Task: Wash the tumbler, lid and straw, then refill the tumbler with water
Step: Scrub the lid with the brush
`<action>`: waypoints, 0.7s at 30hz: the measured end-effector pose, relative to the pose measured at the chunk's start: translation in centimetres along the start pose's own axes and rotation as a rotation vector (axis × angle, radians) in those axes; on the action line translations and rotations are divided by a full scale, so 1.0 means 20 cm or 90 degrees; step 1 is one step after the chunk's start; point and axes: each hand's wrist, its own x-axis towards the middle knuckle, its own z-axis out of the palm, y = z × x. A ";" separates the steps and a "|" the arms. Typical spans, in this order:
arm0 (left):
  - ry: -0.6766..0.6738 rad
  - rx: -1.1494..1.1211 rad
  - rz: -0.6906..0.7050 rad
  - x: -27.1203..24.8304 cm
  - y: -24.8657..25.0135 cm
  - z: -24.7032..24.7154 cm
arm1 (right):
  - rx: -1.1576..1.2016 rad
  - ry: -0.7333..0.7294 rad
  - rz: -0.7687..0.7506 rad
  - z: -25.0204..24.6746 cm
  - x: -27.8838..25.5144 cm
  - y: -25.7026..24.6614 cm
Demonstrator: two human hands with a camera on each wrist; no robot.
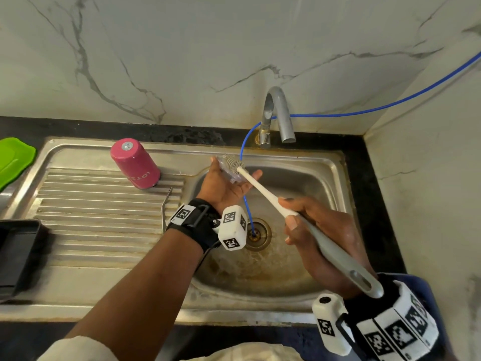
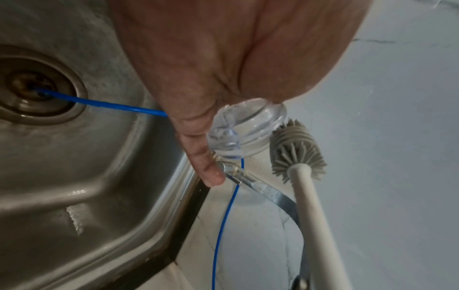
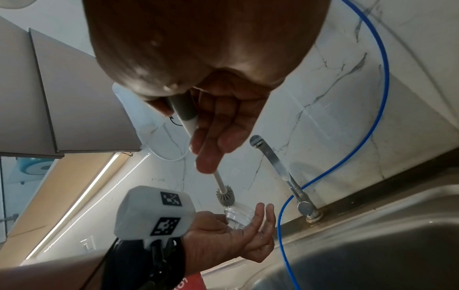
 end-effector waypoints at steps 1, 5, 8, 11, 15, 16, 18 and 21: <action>-0.009 -0.021 0.000 -0.01 0.00 0.01 | 0.010 -0.001 0.003 0.00 -0.01 0.00; -0.004 -0.055 0.013 -0.01 0.00 0.02 | 0.049 0.006 0.012 -0.01 -0.02 0.00; 0.020 -0.029 0.020 0.00 0.01 0.01 | 0.050 0.024 0.017 -0.02 -0.03 0.00; 0.048 -0.012 0.028 0.00 0.01 -0.01 | 0.064 0.043 0.031 -0.01 -0.05 0.01; 0.059 0.013 0.044 0.00 -0.02 -0.05 | 0.088 0.090 0.065 0.01 -0.04 0.00; 0.060 0.015 0.061 0.01 -0.03 -0.05 | 0.093 0.100 0.065 0.01 -0.03 -0.01; 0.055 0.004 0.100 0.02 -0.04 -0.09 | 0.095 0.114 0.058 0.00 -0.02 -0.02; 0.034 0.007 0.135 0.02 -0.05 -0.12 | 0.082 0.136 0.071 -0.01 -0.01 -0.02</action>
